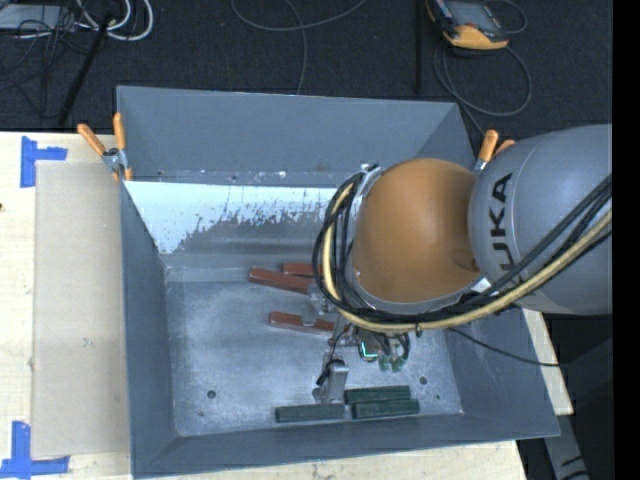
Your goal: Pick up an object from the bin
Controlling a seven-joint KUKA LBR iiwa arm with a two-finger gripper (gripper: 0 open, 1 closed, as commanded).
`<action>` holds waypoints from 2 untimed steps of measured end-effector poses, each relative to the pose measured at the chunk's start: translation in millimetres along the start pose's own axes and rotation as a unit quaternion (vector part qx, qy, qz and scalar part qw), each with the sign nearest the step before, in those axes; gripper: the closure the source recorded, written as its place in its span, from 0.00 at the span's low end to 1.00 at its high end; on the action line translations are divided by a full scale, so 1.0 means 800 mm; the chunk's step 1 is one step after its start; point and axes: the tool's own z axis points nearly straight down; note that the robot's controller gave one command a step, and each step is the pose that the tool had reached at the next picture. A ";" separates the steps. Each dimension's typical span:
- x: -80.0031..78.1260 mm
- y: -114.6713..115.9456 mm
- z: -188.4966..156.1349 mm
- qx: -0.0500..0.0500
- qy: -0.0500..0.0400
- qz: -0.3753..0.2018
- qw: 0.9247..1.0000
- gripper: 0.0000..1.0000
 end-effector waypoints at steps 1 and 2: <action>-0.010 -0.031 0.172 0.000 0.001 -0.039 0.999 0.00; -0.084 -0.108 0.055 0.001 -0.010 0.013 1.000 0.00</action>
Offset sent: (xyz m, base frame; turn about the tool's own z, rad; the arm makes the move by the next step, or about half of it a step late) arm 0.0091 -0.0248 -0.1337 -0.0796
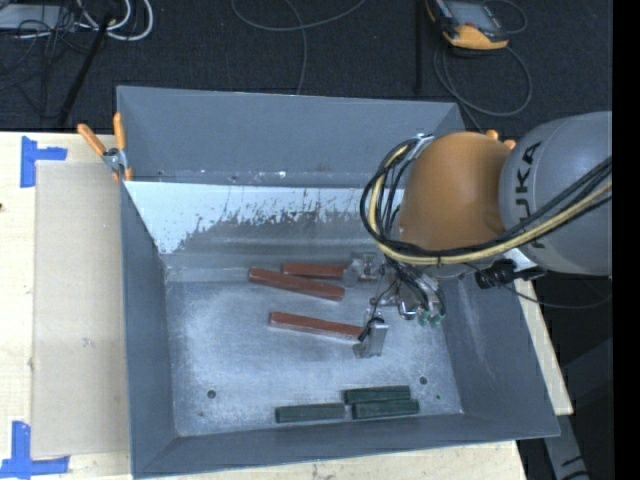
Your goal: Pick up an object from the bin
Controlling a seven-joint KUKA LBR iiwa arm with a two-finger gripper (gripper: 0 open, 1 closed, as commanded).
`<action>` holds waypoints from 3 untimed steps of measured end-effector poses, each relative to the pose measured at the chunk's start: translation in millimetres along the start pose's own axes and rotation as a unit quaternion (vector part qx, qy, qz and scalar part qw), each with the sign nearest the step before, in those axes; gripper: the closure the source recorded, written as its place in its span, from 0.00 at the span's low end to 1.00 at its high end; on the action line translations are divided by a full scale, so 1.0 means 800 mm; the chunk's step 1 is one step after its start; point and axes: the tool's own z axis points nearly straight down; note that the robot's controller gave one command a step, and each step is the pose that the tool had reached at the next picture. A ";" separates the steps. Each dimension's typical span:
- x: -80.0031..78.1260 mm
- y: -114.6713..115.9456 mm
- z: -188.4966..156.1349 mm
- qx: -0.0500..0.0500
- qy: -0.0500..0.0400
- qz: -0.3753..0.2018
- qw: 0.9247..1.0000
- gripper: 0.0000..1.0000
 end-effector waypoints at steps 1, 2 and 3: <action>-0.042 -0.023 0.116 -0.001 0.005 -0.045 0.999 0.00; -0.036 0.020 0.112 -0.001 0.005 0.006 1.000 0.00; -0.007 0.045 0.111 -0.002 0.005 -0.120 0.993 0.00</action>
Offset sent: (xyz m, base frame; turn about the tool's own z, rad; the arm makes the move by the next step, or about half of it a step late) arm 0.0336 -0.0192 -0.0892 -0.0915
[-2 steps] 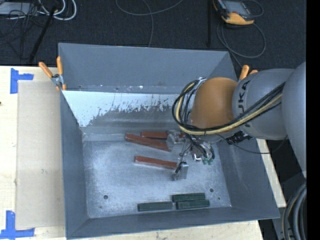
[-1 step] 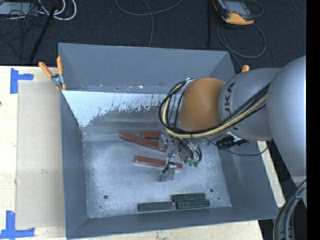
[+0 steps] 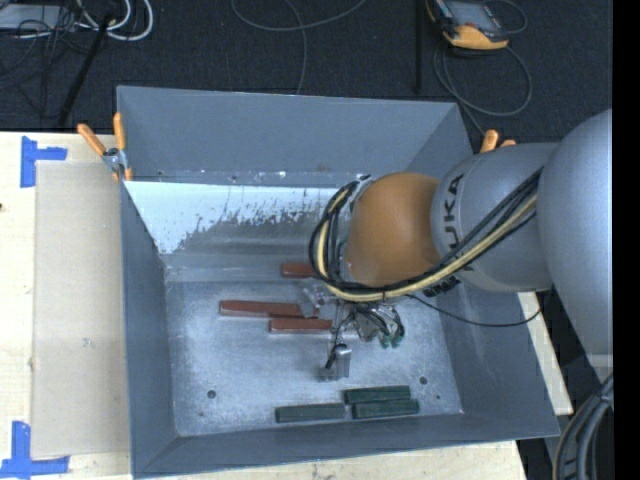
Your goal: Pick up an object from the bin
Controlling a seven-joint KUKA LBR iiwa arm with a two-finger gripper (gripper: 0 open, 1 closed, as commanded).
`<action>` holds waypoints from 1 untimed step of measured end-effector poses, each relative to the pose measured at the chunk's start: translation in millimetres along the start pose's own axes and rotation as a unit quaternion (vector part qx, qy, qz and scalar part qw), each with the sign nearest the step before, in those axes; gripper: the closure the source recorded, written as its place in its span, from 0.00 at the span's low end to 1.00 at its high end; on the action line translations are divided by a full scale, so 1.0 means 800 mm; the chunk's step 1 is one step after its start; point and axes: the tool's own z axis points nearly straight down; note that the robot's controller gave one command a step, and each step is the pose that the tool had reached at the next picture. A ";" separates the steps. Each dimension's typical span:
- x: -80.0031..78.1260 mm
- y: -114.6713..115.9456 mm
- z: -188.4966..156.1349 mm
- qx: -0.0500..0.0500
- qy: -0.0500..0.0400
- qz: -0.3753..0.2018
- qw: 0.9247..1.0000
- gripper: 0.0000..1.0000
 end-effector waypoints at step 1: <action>-0.089 0.041 0.000 -0.001 -0.003 0.007 1.000 0.00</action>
Offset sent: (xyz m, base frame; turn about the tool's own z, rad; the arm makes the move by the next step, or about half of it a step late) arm 0.0599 0.0438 -0.0003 0.0162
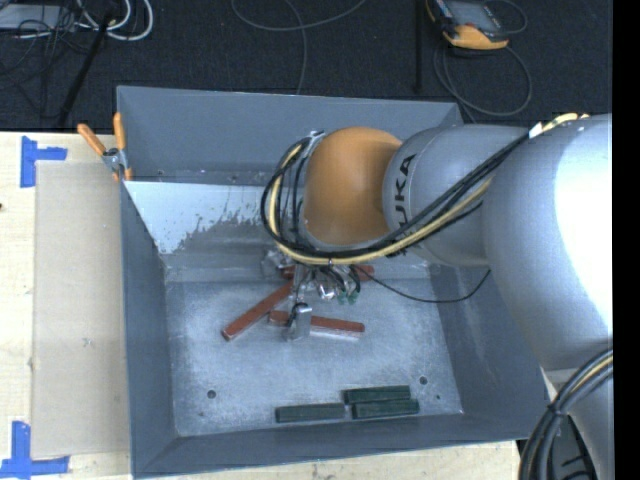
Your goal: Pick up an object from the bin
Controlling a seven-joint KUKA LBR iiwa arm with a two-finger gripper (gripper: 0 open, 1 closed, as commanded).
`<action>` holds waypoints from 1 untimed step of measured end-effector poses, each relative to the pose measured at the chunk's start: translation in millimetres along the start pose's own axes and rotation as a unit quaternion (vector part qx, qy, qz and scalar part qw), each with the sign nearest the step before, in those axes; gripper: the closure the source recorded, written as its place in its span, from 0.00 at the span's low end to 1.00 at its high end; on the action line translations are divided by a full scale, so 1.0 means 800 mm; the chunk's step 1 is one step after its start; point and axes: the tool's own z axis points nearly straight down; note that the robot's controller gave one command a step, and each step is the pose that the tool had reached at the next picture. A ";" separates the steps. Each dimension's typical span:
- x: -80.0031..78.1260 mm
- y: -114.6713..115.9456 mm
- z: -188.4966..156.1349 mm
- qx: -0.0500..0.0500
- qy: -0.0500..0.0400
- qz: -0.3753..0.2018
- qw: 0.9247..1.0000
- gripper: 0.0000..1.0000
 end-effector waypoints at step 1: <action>0.008 0.076 0.001 -0.001 0.003 -0.185 0.983 0.00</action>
Offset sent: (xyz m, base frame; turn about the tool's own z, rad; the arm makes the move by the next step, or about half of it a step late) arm -0.0182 0.0556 -0.0006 -0.3702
